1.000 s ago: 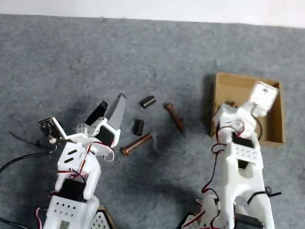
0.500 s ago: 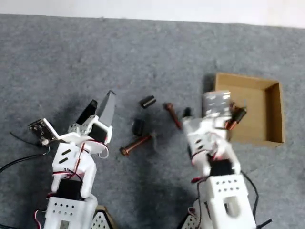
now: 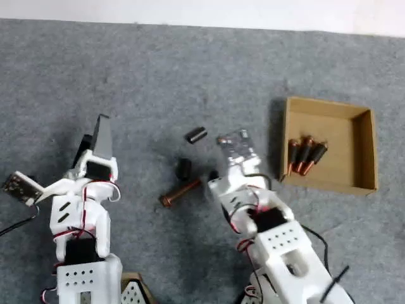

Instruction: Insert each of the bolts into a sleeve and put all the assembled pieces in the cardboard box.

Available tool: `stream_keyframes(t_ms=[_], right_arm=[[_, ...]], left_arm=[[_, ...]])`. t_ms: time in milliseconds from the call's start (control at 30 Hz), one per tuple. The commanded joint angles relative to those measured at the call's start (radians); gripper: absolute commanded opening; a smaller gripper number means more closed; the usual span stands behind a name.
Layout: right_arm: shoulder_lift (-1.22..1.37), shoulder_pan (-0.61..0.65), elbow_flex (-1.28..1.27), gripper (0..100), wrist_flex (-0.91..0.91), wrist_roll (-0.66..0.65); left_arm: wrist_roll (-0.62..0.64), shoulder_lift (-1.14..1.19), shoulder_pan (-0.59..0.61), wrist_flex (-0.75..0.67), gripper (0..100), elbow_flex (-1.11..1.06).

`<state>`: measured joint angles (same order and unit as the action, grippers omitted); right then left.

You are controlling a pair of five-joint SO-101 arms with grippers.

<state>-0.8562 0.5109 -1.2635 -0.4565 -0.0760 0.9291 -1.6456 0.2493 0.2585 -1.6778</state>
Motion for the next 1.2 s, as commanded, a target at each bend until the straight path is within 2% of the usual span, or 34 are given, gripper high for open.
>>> stream_keyframes(t_ms=[0,167,400,467,667,867,1167], right_arm=[[0.140,0.028,0.182,20.5,0.005,0.000],[0.435,0.036,0.467,20.5,0.007,0.204],[0.851,0.030,0.826,20.5,0.005,0.629],[0.947,0.031,0.914,20.5,0.004,0.707],[1.144,0.036,1.124,20.5,-0.087,0.732],[1.251,0.031,1.282,20.5,-0.289,0.902],[1.322,0.030,1.307,20.5,-0.332,0.913]], left_arm=[[0.011,-0.010,0.019,0.000,23,0.022],[0.011,-0.010,0.018,0.000,23,0.019],[0.011,-0.010,0.013,0.000,23,0.018],[0.011,-0.010,0.013,0.000,23,0.018],[0.011,-0.010,0.013,0.002,23,0.018],[0.011,-0.010,0.012,0.002,23,0.016],[0.009,-0.010,0.012,0.002,23,0.015]])
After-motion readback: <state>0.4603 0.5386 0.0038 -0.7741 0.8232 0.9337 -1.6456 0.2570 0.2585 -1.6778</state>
